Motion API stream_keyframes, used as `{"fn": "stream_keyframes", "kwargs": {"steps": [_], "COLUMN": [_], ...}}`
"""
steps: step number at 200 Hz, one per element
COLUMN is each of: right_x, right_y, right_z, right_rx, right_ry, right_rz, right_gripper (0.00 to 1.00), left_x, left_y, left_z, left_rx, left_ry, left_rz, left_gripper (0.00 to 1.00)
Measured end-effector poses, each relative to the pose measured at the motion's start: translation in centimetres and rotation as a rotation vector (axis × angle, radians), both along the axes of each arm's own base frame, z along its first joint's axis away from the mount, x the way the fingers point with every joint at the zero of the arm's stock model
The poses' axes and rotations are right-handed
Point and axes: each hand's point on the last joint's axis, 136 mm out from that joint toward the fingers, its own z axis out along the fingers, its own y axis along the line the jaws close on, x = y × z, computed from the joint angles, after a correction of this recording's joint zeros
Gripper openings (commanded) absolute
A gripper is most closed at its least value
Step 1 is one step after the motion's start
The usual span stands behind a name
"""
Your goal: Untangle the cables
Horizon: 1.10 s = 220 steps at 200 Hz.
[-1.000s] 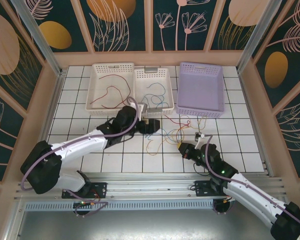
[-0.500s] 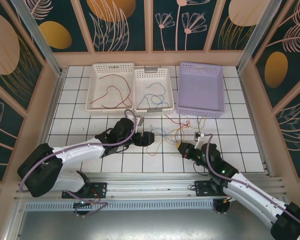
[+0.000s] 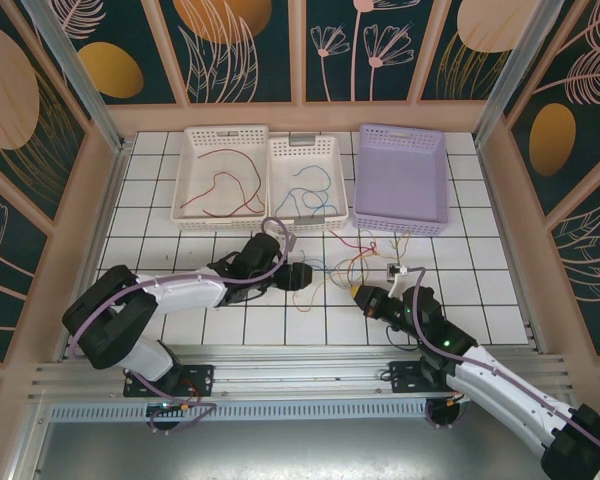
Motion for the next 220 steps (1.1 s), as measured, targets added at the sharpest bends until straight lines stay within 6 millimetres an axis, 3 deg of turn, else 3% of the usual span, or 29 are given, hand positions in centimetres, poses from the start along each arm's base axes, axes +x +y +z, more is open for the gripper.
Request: {"fn": "stream_keyframes", "kwargs": {"steps": [55, 75, 123, 187, 220], "right_x": [0.0, 0.0, 0.0, 0.1, 0.2], "right_y": [0.1, 0.1, 0.1, -0.3, -0.5], "right_z": [0.2, 0.2, 0.7, 0.2, -0.1], "right_rx": [0.008, 0.009, 0.031, 0.023, 0.019], "right_ry": [-0.002, -0.002, -0.007, 0.009, 0.014], "right_rz": [0.004, 0.004, -0.004, -0.025, -0.036], "right_gripper": [0.00, 0.00, 0.00, 0.00, 0.00], "left_x": [0.2, 0.2, 0.2, 0.4, 0.1], "left_y": [-0.2, -0.1, 0.7, 4.2, 6.8], "left_z": [0.2, 0.3, 2.8, 11.6, 14.1], "left_rx": [0.002, 0.000, -0.038, -0.158, -0.146], "left_ry": [-0.019, -0.023, -0.082, -0.271, -0.326], "left_rz": [-0.011, -0.008, 0.020, 0.165, 0.247], "left_gripper": [0.17, 0.00, 0.00, 0.00, 0.00]}}
